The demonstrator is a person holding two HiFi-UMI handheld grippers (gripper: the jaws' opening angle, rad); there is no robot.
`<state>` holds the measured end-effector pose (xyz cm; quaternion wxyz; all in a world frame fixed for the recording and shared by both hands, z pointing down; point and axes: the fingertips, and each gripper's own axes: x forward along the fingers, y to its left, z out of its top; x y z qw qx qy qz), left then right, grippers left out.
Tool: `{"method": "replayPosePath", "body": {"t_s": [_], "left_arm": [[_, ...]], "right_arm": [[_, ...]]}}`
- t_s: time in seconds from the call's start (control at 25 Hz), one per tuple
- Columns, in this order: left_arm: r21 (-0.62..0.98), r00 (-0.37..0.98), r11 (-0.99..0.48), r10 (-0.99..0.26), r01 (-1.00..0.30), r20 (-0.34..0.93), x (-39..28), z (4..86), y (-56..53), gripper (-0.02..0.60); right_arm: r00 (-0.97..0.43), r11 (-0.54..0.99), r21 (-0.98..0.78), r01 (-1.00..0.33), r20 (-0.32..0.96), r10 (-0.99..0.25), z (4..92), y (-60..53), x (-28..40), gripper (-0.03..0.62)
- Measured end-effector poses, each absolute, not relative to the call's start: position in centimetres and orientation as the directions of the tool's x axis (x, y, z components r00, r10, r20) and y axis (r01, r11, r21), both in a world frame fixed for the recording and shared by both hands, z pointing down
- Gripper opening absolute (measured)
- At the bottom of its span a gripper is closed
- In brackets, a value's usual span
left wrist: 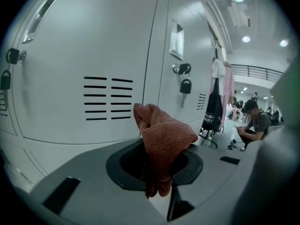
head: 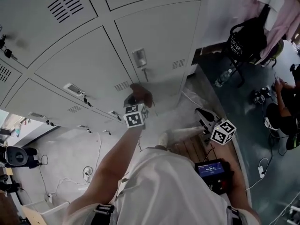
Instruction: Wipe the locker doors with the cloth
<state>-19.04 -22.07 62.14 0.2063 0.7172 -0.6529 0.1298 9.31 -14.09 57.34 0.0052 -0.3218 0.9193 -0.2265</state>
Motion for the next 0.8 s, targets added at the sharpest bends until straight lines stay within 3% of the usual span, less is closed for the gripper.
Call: {"method": "replayPosePath", "body": {"t_s": [0.16,0.8], "left_arm": [[0.113,0.084,-0.037,-0.892,-0.993,0.444,-18.4,62.1,-24.7,0.078],[0.202,0.398,-0.343,-0.805,-0.917,0.439,-3.2,63.8,-31.3,0.078]], "right_arm": [[-0.787,0.679,-0.423,-0.601,0.163,-0.595,58.1,-15.4,9.0,0.02],[-0.65,0.539,-0.422,-0.729,0.18,-0.739,57.7,-18.7,15.7,0.02]]}}
